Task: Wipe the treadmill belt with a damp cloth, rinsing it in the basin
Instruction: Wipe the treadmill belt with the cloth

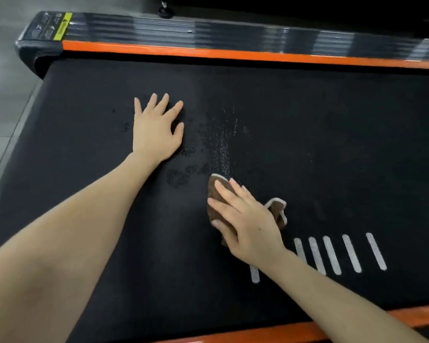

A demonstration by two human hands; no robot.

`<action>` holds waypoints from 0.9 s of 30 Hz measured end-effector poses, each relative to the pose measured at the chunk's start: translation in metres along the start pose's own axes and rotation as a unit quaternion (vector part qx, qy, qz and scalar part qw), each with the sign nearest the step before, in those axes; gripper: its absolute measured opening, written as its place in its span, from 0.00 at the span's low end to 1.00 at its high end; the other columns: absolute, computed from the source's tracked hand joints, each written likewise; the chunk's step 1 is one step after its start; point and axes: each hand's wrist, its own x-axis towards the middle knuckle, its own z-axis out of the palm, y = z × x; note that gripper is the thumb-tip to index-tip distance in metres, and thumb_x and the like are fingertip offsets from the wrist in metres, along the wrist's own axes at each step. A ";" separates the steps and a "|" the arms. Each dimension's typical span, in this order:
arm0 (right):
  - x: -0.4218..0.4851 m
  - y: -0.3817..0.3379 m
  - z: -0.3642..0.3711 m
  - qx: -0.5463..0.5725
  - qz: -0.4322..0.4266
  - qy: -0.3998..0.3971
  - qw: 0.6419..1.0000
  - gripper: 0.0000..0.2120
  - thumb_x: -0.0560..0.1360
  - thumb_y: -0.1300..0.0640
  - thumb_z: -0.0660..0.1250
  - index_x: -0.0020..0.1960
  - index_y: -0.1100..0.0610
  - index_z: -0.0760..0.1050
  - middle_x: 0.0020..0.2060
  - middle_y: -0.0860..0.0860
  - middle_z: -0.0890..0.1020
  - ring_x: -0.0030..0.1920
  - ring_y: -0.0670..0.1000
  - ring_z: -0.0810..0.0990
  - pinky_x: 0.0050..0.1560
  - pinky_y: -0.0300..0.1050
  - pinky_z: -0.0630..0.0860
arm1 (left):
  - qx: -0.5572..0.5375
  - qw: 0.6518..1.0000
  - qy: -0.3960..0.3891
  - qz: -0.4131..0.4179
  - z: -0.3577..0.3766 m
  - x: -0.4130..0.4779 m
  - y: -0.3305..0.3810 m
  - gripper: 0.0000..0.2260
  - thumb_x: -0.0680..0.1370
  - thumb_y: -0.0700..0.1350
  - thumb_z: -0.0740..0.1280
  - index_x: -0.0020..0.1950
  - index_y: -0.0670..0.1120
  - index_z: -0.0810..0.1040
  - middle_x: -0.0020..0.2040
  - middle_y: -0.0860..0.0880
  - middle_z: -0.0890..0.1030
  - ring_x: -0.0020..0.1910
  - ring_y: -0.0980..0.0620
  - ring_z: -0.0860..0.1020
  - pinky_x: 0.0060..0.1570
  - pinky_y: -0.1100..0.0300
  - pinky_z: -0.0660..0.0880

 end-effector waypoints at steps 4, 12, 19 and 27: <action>-0.003 0.000 0.001 -0.010 -0.002 0.016 1.000 0.18 0.78 0.49 0.58 0.64 0.53 0.76 0.69 0.52 0.71 0.72 0.56 0.64 0.70 0.52 0.64 | -0.048 0.997 0.042 0.041 -0.025 -0.047 0.031 0.20 0.79 0.51 0.57 0.68 0.47 0.73 0.70 0.41 0.70 0.71 0.38 0.64 0.70 0.36 0.49; 0.000 -0.002 -0.003 -0.025 -0.013 -0.002 1.000 0.20 0.77 0.49 0.56 0.62 0.56 0.77 0.68 0.55 0.73 0.69 0.60 0.68 0.68 0.55 0.65 | 0.044 0.996 -0.079 0.004 -0.023 -0.168 0.027 0.25 0.79 0.56 0.46 0.73 0.50 0.67 0.73 0.42 0.65 0.73 0.35 0.59 0.68 0.31 0.46; -0.004 -0.023 -0.004 0.035 0.046 0.003 0.998 0.17 0.79 0.54 0.60 0.66 0.59 0.73 0.71 0.56 0.68 0.73 0.63 0.61 0.72 0.60 0.58 | 0.037 0.996 -0.086 -0.009 -0.019 -0.182 0.021 0.24 0.81 0.56 0.43 0.76 0.52 0.60 0.76 0.47 0.60 0.76 0.40 0.53 0.70 0.33 0.46; -0.113 0.066 -0.057 -0.062 -0.120 -0.193 0.972 0.22 0.79 0.47 0.53 0.73 0.50 0.63 0.76 0.48 0.57 0.77 0.52 0.50 0.70 0.62 0.62 | 0.029 0.997 -0.073 -0.001 -0.018 -0.182 0.019 0.24 0.81 0.55 0.45 0.75 0.51 0.62 0.75 0.45 0.62 0.75 0.39 0.55 0.69 0.32 0.48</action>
